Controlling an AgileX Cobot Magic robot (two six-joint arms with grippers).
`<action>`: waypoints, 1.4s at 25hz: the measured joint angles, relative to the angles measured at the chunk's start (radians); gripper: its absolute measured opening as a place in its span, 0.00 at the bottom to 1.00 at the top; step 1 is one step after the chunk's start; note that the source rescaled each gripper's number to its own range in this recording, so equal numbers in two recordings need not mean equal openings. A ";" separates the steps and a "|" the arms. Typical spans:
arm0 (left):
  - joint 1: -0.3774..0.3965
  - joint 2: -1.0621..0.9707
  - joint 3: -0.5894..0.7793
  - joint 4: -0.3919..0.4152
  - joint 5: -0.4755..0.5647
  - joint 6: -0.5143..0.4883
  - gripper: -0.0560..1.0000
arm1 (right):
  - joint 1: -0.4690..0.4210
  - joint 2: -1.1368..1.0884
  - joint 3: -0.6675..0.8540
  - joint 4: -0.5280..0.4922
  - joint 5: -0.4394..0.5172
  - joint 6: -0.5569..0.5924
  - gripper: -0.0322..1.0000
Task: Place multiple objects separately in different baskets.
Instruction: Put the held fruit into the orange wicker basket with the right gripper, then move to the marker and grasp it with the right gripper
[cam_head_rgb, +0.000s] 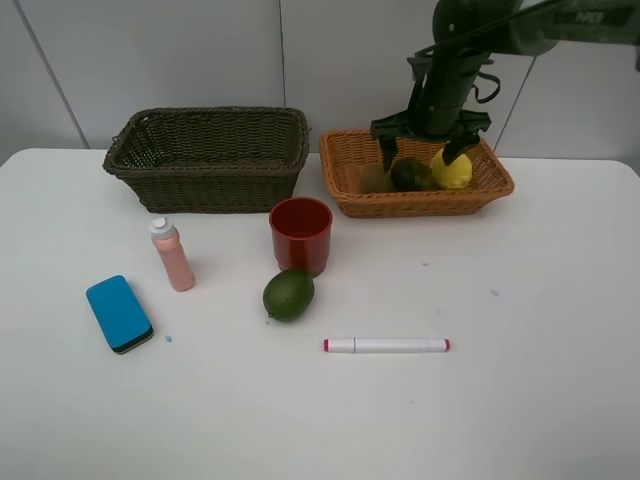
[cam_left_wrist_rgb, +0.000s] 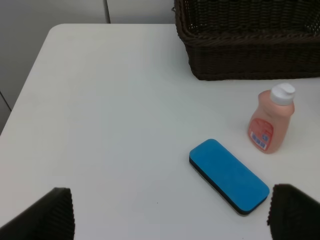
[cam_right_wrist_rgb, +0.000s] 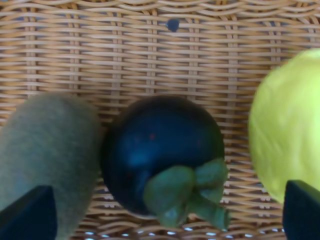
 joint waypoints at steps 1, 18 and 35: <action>0.000 0.000 0.000 0.000 0.000 0.000 1.00 | 0.000 -0.001 0.000 0.000 0.005 0.000 1.00; 0.000 0.000 0.000 0.000 0.000 0.000 1.00 | 0.085 -0.265 0.000 0.004 0.214 -0.149 1.00; 0.000 0.000 0.000 0.000 0.000 0.000 1.00 | 0.264 -0.760 0.578 0.149 0.221 -0.520 1.00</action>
